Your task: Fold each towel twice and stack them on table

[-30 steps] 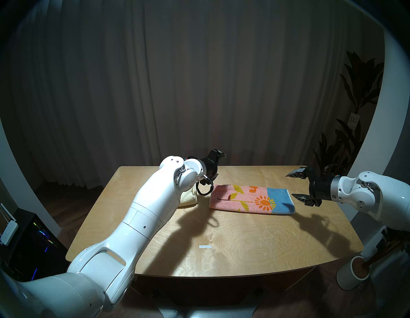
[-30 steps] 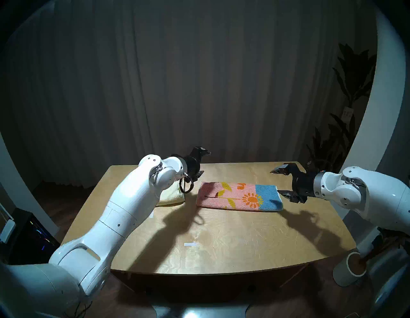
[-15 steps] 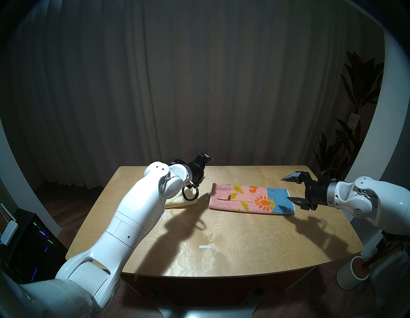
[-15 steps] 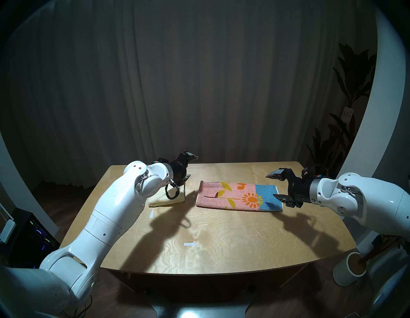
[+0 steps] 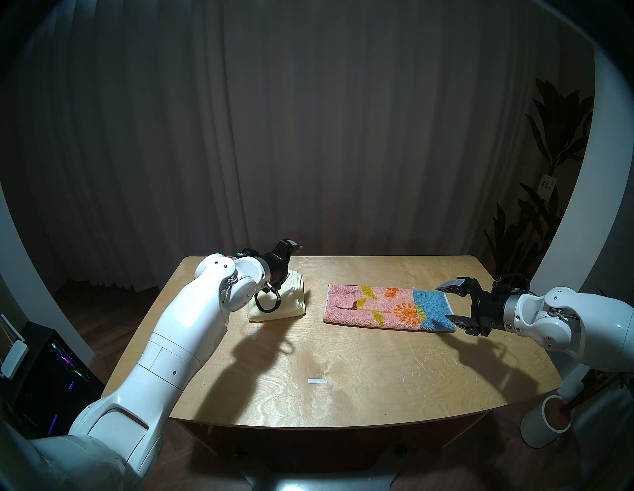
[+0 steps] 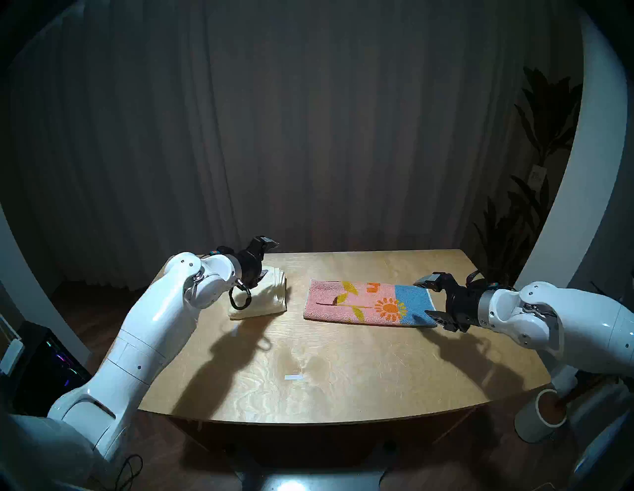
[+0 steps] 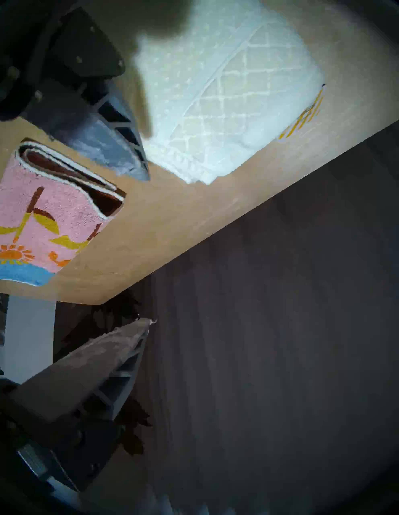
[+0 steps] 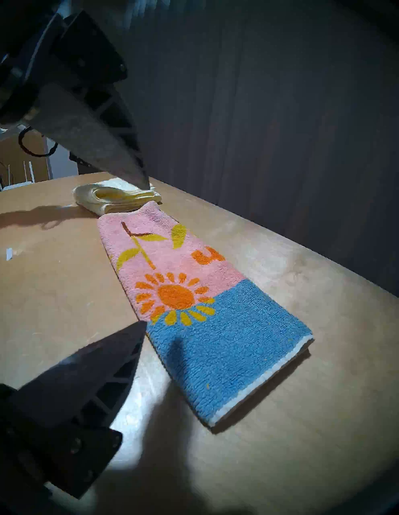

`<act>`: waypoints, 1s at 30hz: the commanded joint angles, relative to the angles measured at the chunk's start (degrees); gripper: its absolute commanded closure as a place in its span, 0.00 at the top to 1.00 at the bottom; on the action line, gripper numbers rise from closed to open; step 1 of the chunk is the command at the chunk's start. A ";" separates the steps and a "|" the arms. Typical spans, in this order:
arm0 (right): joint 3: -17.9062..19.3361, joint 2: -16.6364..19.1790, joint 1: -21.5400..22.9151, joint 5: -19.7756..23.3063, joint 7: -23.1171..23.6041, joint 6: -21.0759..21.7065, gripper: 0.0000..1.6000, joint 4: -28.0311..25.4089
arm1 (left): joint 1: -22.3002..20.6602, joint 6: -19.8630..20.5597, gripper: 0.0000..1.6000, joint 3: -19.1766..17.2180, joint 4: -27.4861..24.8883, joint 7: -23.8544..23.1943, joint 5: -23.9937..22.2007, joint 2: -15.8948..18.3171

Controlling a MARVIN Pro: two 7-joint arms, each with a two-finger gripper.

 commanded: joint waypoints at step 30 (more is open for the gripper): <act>-8.28 0.21 -9.12 -1.25 11.38 -9.86 1.00 3.77 | 6.25 -0.95 1.00 -2.66 -6.50 -2.23 2.06 5.07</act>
